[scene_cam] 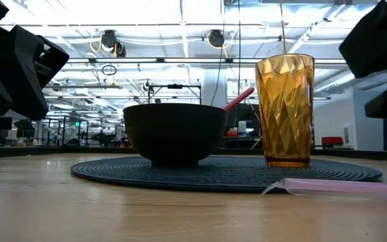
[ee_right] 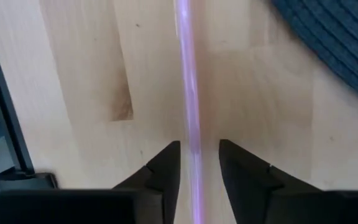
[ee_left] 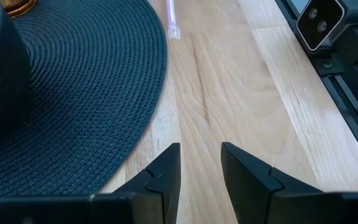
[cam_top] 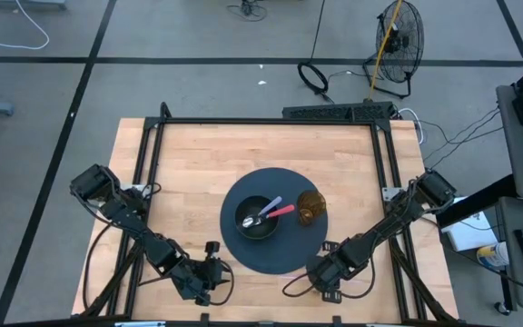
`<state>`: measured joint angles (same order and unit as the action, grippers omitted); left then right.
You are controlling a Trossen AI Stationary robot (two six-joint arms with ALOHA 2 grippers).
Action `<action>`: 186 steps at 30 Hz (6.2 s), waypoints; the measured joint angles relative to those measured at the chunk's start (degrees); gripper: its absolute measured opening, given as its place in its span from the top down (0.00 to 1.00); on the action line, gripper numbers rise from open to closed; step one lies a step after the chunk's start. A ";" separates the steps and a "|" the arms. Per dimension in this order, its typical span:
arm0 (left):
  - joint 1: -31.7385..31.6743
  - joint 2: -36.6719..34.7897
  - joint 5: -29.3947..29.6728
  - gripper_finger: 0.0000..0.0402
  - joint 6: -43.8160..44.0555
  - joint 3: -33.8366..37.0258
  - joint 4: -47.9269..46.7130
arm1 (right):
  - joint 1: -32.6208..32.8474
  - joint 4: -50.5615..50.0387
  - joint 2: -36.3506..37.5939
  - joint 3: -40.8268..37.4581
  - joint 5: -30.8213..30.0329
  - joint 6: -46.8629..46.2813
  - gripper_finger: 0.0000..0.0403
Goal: Pick & Place Utensil
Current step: Put the pink straw into the brown cup
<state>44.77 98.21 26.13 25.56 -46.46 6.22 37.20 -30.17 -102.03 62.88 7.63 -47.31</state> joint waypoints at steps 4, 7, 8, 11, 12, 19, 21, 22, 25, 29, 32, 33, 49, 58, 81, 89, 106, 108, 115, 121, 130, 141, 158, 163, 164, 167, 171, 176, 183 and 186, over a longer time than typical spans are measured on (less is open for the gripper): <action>0.00 0.00 0.00 0.70 0.01 0.00 0.00 | -0.85 0.48 0.17 0.55 -0.14 0.94 0.71; 0.00 0.00 -0.02 0.70 0.00 0.00 -0.01 | -1.76 3.47 0.24 0.75 -0.25 2.81 0.71; 0.00 0.00 -0.02 0.70 0.00 0.00 -0.02 | -2.11 4.68 0.23 0.76 -0.24 3.37 0.71; 0.00 0.00 -0.02 0.70 -0.16 0.00 -0.02 | -3.42 7.87 0.23 0.76 -0.61 5.43 0.73; 0.00 0.00 -0.02 0.70 -0.18 0.00 -0.01 | -3.80 8.75 0.23 0.78 -1.42 6.19 0.73; 0.00 0.00 -0.02 0.70 -0.19 0.00 -0.11 | -5.79 12.82 -0.24 1.60 -1.75 10.64 0.77; 0.00 0.00 -0.02 0.70 -0.50 0.00 -0.08 | -6.01 12.65 -1.25 3.16 -1.64 12.70 0.77; -0.09 0.00 -0.02 0.70 -0.86 0.00 -0.07 | -6.02 12.49 -1.87 3.95 -1.65 13.89 0.77; -0.11 0.00 -0.04 0.70 -1.02 0.00 -0.04 | -6.02 11.53 -4.17 6.93 -1.72 17.12 0.77; -0.11 0.00 -0.04 0.70 -0.41 0.00 -0.10 | -6.39 8.34 -6.52 9.03 -1.87 18.36 0.77; -0.11 0.00 -0.07 0.70 -0.37 0.00 -0.14 | -6.45 7.91 -7.36 9.28 -2.19 18.08 0.77; -0.11 0.00 -0.05 0.70 -0.37 0.00 -0.15 | -6.44 8.03 -7.58 9.35 -2.38 18.04 0.77; -0.11 0.00 -0.08 0.70 -0.39 0.00 -0.22 | -5.48 7.79 -7.62 9.39 -7.61 18.37 0.77; -0.11 0.00 -0.09 0.70 -0.35 0.00 -0.22 | -4.84 9.12 -10.66 9.61 -7.01 18.91 0.77; -0.11 0.00 -0.09 0.70 -0.35 0.00 -0.19 | -4.99 4.02 -10.90 9.44 -7.82 19.87 0.98; -0.10 0.00 -0.09 0.70 -0.48 0.00 -0.20 | -4.93 3.87 -9.44 9.30 -7.69 19.96 0.99; -0.09 0.00 -0.09 0.70 -0.61 0.00 -0.17 | -4.81 3.28 3.81 9.15 -8.11 26.28 0.99; -0.09 0.00 -0.09 0.70 -0.61 0.00 -0.19 | -4.91 3.96 6.36 9.15 -9.51 27.89 0.99; -0.09 0.00 -0.08 0.70 -0.97 0.00 -0.13 | -5.06 6.74 17.02 9.20 -14.38 33.60 0.99; -0.09 0.00 -0.08 0.70 -1.08 0.00 -0.13 | -5.06 9.79 24.72 9.26 -21.02 38.18 0.99; -0.09 0.00 -0.07 0.70 -1.09 0.00 -0.09 | -5.50 17.13 30.10 9.29 -27.21 46.39 0.99; -0.10 0.00 -0.07 0.70 -1.09 0.00 -0.14 | -9.19 25.86 32.26 9.29 -28.13 57.23 0.99; -0.10 0.00 -0.07 0.70 -1.38 0.00 -0.43 | -12.57 38.79 40.48 -2.89 -31.60 63.55 0.99; -0.09 0.00 -0.07 0.70 -1.38 0.00 -0.44 | -13.51 52.24 46.35 -13.58 -31.40 65.72 0.99; -0.09 0.00 -0.07 0.70 -1.36 0.00 -0.44 | -13.60 54.54 47.68 -15.76 -31.43 65.69 0.99; -0.09 0.00 0.80 0.70 -2.01 0.00 -0.44 | -13.62 60.83 51.38 -22.19 -31.43 65.64 0.99; -0.07 0.00 4.66 0.70 -3.23 0.00 -0.21 | -13.60 68.62 55.26 -29.51 -31.40 65.64 0.99; -0.09 0.00 12.35 0.70 -6.06 0.00 1.90 | -13.60 74.11 57.94 -35.79 -31.42 65.61 0.99; -1.21 -4.12 20.35 0.70 -18.63 0.00 9.50 | -13.62 76.76 59.91 -39.11 -31.49 65.70 0.99; -2.98 -7.92 18.26 0.70 -27.28 0.00 13.32 | -13.62 76.97 59.98 -39.11 -31.49 65.75 0.99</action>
<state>41.80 90.29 44.39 -1.72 -46.46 19.54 23.57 46.80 -42.04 23.77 -23.86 18.44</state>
